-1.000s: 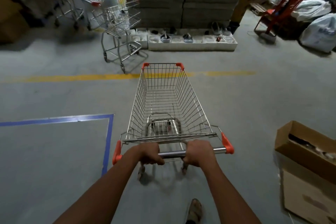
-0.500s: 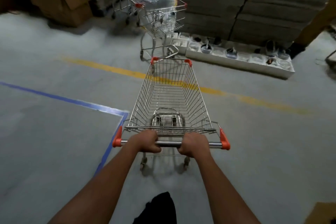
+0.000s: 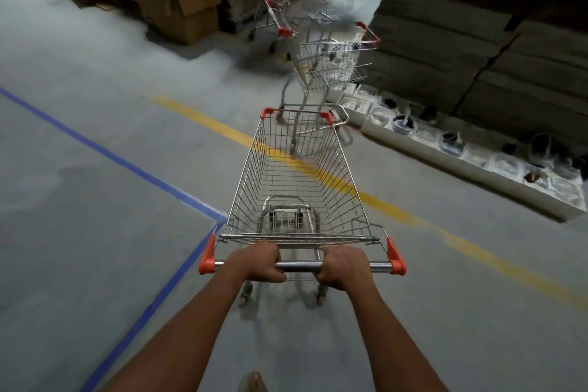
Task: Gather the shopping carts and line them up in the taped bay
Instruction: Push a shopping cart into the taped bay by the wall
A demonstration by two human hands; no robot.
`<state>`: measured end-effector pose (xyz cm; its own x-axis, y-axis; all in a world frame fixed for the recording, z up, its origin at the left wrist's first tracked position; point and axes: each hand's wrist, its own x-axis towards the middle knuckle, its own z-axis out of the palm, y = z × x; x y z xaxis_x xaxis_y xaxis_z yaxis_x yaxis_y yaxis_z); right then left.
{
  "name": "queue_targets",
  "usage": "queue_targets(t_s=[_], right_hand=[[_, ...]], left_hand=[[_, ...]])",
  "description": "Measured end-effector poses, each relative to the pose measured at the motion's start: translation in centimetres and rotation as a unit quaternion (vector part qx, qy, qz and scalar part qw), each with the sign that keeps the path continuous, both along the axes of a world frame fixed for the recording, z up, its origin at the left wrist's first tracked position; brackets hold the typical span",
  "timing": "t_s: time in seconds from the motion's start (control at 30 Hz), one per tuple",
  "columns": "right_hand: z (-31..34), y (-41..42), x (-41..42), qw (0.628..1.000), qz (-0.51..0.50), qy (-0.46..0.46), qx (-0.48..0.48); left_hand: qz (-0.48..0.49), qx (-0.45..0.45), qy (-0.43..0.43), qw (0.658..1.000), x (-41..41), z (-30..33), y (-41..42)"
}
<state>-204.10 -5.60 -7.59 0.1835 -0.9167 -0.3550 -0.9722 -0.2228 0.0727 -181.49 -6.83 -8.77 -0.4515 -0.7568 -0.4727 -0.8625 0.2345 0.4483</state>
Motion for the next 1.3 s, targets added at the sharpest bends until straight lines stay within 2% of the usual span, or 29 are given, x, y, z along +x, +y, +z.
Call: queue_targets(t_s=[0.37, 0.7, 1.13, 1.3], right_hand=[[0.4, -17.6, -5.6, 0.990, 0.137, -0.021, 0.003], [0.4, -33.3, -8.0, 0.965, 0.258, -0.040, 0.017], [0.6, -53.8, -3.5, 0.914, 0.406, -0.027, 0.002], [0.7, -61.7, -0.3, 0.902, 0.432, -0.015, 0.008]], left_hand=[[0.142, 0.012, -0.023, 0.990, -5.2, -0.2, -12.7], [0.283, -0.003, -0.056, 0.958, -10.2, 1.1, -22.0], [0.379, -0.049, -0.081, 0.921, -9.2, -0.1, -37.2], [0.426, -0.029, -0.060, 0.902, -7.7, 0.0, -43.7]])
